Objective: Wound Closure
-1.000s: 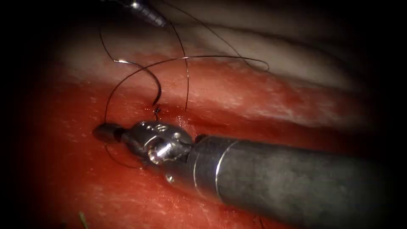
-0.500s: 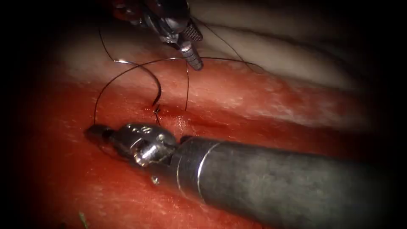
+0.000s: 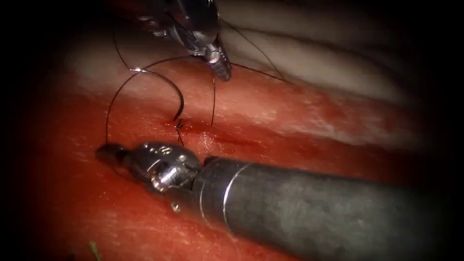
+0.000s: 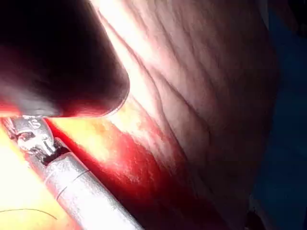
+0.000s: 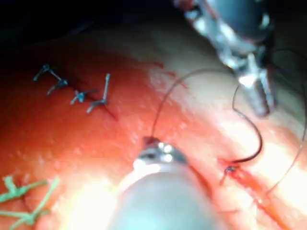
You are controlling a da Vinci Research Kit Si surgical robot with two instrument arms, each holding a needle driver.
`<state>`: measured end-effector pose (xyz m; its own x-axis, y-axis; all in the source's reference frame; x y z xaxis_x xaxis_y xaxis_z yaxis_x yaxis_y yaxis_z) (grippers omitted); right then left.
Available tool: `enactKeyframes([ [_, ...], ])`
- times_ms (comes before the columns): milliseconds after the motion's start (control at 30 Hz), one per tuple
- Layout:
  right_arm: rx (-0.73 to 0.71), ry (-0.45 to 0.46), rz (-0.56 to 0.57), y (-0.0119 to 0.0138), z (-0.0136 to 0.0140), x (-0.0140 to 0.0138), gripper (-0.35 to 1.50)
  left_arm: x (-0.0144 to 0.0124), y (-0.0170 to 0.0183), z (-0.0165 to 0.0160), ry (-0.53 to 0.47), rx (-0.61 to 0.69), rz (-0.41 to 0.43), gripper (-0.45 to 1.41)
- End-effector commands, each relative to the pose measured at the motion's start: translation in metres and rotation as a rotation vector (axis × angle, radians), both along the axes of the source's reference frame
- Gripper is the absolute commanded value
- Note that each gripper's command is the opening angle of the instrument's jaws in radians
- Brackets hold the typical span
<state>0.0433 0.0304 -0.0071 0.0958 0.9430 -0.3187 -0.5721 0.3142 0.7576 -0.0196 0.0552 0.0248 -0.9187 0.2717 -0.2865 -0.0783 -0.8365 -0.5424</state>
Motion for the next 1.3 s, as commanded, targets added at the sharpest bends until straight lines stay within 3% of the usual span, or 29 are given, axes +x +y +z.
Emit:
enactKeyframes([
  [33, -0.002, 0.0, 0.0, 0.0004, 0.0, 0.0008, -0.35, -0.0002, 0.0001, 0.0005, -0.017, -0.014, 0.012, -0.35],
  [167, -0.013, 0.025, 0.014, 0.0004, -0.0005, 0.0, -0.35, 0.0007, 0.0021, 0.0, -0.111, -0.076, 0.01, -0.35],
  [267, -0.044, 0.05, 0.022, 0.0, -0.0015, -0.0017, -0.35, 0.0022, 0.004, -0.0009, -0.214, -0.114, -0.049, -0.35],
  [433, -0.094, 0.08, 0.062, -0.0012, -0.0051, -0.0082, -0.35, 0.0063, 0.006, -0.0019, -0.403, -0.158, -0.212, -0.35],
  [567, -0.122, 0.103, 0.047, -0.0013, -0.0072, -0.0123, -0.35, 0.0088, 0.0067, -0.0017, -0.479, -0.194, -0.288, -0.35],
  [700, -0.161, 0.123, 0.028, -0.0014, -0.008, -0.0144, -0.35, 0.0108, 0.007, -0.0011, -0.543, -0.237, -0.371, -0.35],
  [767, -0.174, 0.146, 0.004, -0.0016, -0.0082, -0.015, 0.22, 0.0118, 0.0066, -0.0006, -0.581, -0.262, -0.421, -0.35],
  [800, -0.177, 0.15, -0.004, -0.0016, -0.0082, -0.015, 0.39, 0.012, 0.0065, -0.0006, -0.59, -0.265, -0.428, -0.35],
  [833, -0.181, 0.154, -0.01, -0.0015, -0.0082, -0.0151, 1.1, 0.0125, 0.0061, -0.0004, -0.616, -0.261, -0.458, -0.35],
  [867, -0.179, 0.172, -0.017, -0.0014, -0.0083, -0.015, 1.25, 0.0126, 0.0058, -0.0004, -0.635, -0.258, -0.47, -0.35],
  [967, -0.272, 0.262, -0.006, -0.001, -0.0084, -0.0153, 1.41, 0.0128, 0.0048, -0.0001, -0.679, -0.23, -0.499, -0.35],
  [1033, -0.336, 0.275, -0.011, -0.0008, -0.0086, -0.0156, 1.48, 0.0128, 0.0042, 0.0001, -0.695, -0.211, -0.513, -0.35],
  [1133, -0.434, 0.284, -0.044, -0.0003, -0.0089, -0.0169, 1.48, 0.0126, 0.0035, 0.0006, -0.721, -0.179, -0.529, -0.35],
  [1233, -0.496, 0.276, -0.086, 0.0002, -0.009, -0.0183, 1.18, 0.0125, 0.0031, 0.0008, -0.737, -0.148, -0.547, -0.35],
  [1267, -0.479, 0.263, -0.106, 0.0012, -0.0088, -0.0188, 0.68, 0.0122, 0.0028, 0.0009, -0.754, -0.117, -0.568, -0.35],
  [1300, -0.478, 0.252, -0.124, 0.002, -0.0085, -0.0189, -0.01, 0.012, 0.0026, 0.0009, -0.767, -0.096, -0.583, -0.35],
])
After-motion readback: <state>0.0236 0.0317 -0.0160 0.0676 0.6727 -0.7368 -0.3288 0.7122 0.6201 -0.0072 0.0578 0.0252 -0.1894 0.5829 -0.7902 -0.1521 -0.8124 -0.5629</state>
